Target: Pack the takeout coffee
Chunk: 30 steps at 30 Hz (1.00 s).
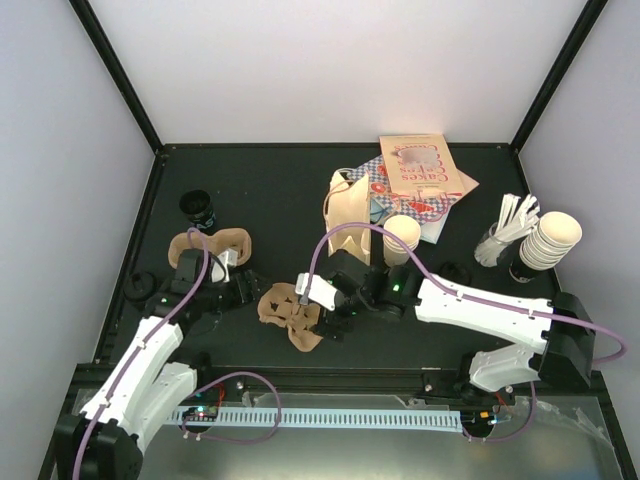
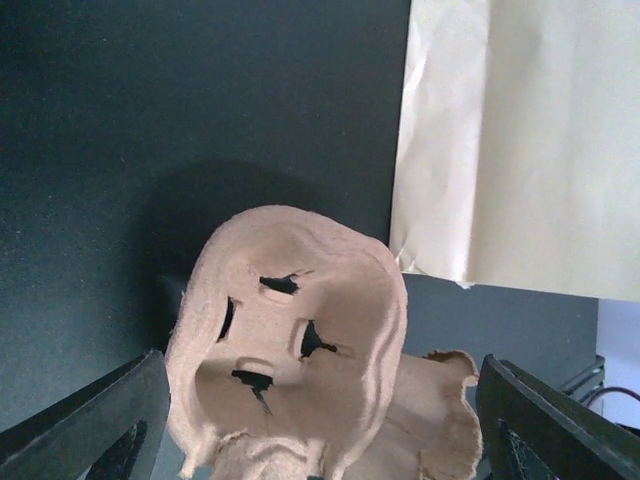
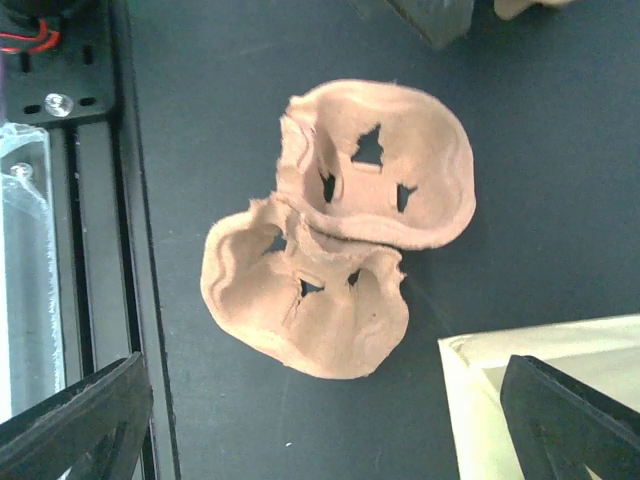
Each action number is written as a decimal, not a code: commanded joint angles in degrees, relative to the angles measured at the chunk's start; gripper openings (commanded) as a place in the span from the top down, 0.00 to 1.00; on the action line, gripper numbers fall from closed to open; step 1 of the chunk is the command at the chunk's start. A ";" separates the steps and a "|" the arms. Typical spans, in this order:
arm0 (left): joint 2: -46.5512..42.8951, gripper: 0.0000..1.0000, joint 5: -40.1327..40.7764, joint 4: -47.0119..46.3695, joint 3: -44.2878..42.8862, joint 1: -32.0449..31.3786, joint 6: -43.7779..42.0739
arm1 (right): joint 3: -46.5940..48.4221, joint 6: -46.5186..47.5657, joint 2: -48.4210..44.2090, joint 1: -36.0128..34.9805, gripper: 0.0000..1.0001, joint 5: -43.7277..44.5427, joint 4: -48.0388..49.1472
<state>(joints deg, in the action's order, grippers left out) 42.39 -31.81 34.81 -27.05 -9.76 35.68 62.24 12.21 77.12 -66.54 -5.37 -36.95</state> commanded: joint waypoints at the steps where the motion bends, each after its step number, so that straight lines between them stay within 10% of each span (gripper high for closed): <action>1: 1.42 0.14 4.75 -5.97 1.30 -1.40 3.21 | -2.83 -7.15 1.00 -0.08 0.03 1.64 6.52; 23: 9.21 0.32 3.05 -14.96 6.99 -1.62 0.09 | -16.31 -27.64 1.51 -4.15 0.06 9.95 24.13; 30: 11.64 0.43 1.74 -16.33 7.01 -1.82 -1.86 | -14.77 -29.26 4.82 -4.07 0.23 14.74 22.83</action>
<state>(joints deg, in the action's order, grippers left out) 53.08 -28.29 21.19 -20.10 -11.03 35.86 45.84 -14.72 80.38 -70.59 4.80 -16.45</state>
